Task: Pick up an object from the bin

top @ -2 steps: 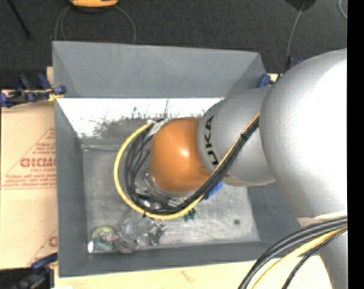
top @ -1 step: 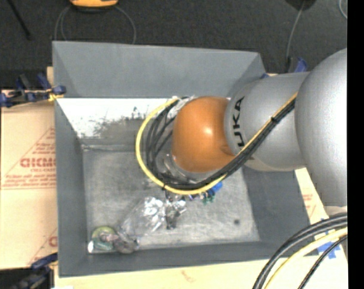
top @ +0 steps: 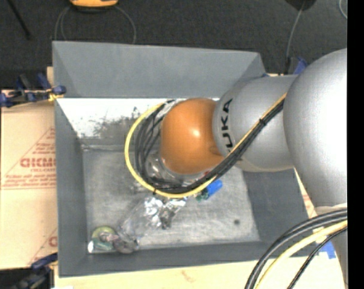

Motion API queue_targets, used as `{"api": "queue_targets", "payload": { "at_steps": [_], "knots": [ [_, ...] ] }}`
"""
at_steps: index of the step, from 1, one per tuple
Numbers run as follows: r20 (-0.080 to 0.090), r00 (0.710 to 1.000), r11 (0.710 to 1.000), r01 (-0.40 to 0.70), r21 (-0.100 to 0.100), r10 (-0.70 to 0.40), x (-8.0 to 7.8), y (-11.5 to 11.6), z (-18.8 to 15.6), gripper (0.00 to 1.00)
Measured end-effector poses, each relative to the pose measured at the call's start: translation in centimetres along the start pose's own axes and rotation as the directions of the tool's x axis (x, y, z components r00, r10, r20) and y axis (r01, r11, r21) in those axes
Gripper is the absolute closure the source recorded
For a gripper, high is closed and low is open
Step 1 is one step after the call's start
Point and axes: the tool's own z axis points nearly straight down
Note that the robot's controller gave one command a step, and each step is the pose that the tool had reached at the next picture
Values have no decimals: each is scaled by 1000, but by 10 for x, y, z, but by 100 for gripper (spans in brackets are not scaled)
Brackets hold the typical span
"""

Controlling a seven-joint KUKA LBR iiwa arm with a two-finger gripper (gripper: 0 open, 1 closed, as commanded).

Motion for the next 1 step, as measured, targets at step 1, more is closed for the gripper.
{"api": "queue_targets", "payload": {
  "at_steps": [1],
  "knots": [
    [0,1000,1000,-1,0,1,0,0,-1,100]
  ]
}}
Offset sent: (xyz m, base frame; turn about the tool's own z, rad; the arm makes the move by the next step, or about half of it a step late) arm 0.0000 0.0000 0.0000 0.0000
